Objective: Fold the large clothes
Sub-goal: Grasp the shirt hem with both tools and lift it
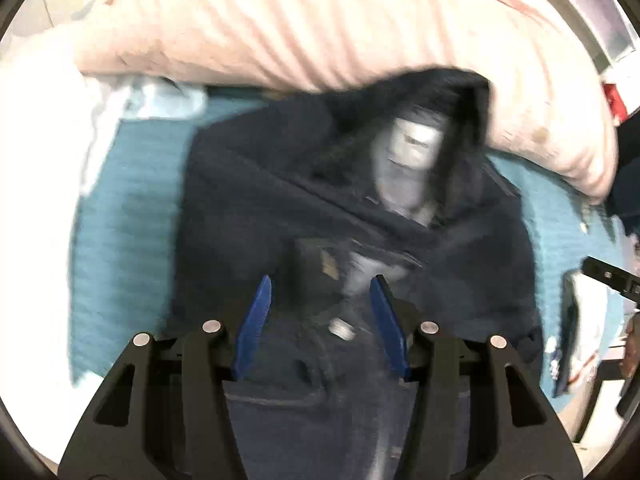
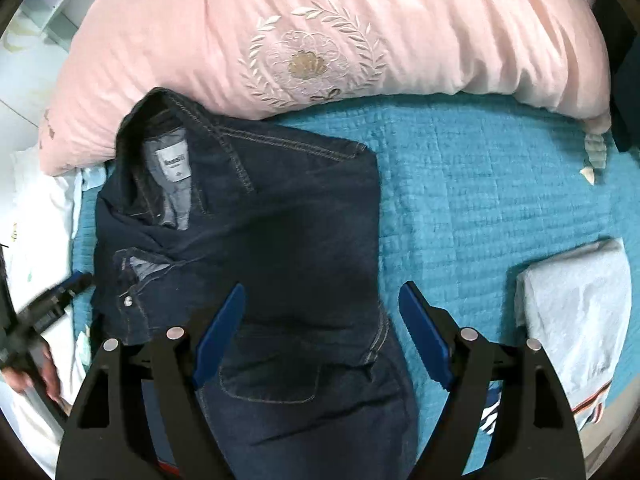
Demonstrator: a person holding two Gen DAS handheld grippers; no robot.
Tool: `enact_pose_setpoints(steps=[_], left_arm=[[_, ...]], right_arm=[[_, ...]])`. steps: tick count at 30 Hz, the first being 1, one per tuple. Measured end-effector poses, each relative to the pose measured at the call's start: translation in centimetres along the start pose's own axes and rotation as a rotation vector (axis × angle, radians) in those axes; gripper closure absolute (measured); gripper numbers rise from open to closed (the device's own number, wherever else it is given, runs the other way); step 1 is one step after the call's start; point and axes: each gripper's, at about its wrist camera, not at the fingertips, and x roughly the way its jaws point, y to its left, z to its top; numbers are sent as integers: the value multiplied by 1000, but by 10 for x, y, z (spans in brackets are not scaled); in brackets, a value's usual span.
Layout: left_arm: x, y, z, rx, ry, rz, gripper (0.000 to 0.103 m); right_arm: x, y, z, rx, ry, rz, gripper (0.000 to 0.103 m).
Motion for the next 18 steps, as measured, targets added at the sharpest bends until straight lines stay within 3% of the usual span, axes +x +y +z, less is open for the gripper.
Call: enact_pose_setpoints(steps=[4,7,12,16,18], left_arm=[[6,44,37,-56,10,37,50],[20,71,62,-110,28,17,50],[55,97,95,-163,67,-33,49],[90,109,114,-151,122,36,47],[102,113,118,-150,140,25,45]], right_arm=[[19,-13,28,14,9,-41,27],[42,-24,52,53,23,-47,27],[94,-45,82,151,75,17,27],[127,-56,93,234,113,81,27],[138,-59,98,259,105,114,29]])
